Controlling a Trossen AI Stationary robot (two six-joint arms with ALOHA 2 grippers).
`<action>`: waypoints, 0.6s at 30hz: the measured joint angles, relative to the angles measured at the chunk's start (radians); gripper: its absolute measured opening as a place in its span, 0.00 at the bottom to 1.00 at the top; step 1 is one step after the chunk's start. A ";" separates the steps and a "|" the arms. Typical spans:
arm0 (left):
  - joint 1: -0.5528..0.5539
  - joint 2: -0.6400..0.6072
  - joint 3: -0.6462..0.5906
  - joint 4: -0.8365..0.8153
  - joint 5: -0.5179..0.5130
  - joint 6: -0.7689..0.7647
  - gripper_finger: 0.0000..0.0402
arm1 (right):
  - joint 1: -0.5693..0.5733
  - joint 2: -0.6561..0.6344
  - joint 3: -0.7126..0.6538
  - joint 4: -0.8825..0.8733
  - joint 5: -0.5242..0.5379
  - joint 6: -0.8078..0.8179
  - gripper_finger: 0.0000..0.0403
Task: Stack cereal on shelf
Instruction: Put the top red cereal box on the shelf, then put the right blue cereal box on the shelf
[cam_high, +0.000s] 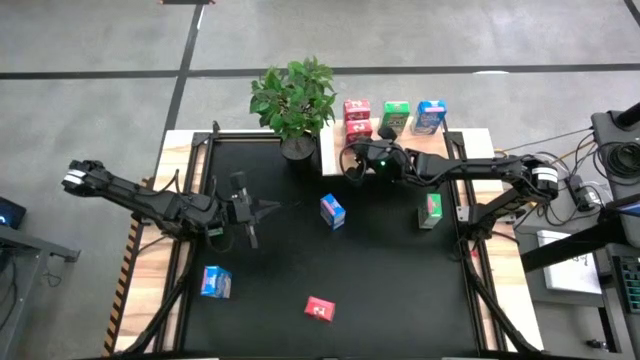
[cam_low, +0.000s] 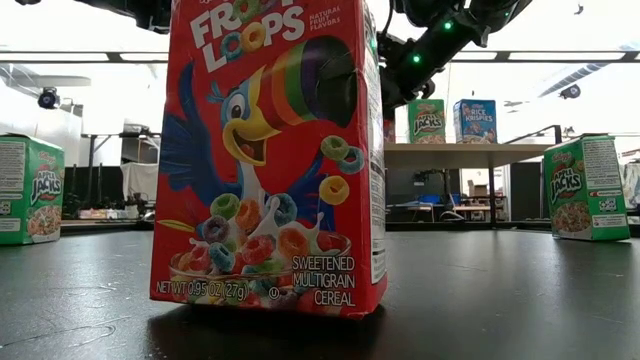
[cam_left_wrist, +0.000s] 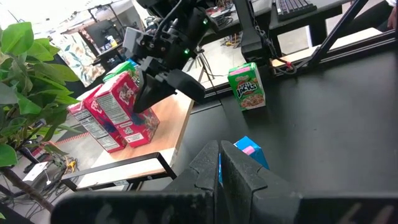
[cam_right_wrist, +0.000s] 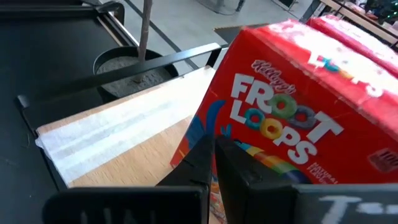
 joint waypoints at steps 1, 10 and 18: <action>0.000 0.000 0.000 0.000 0.000 0.000 0.00 | 0.000 0.000 0.000 0.000 0.000 -0.001 0.02; 0.000 0.000 0.000 0.000 0.000 0.000 0.00 | 0.039 -0.028 0.000 -0.009 -0.010 0.038 0.02; 0.000 0.000 0.000 -0.001 0.000 0.000 0.00 | 0.163 -0.122 0.000 -0.046 -0.109 0.237 0.02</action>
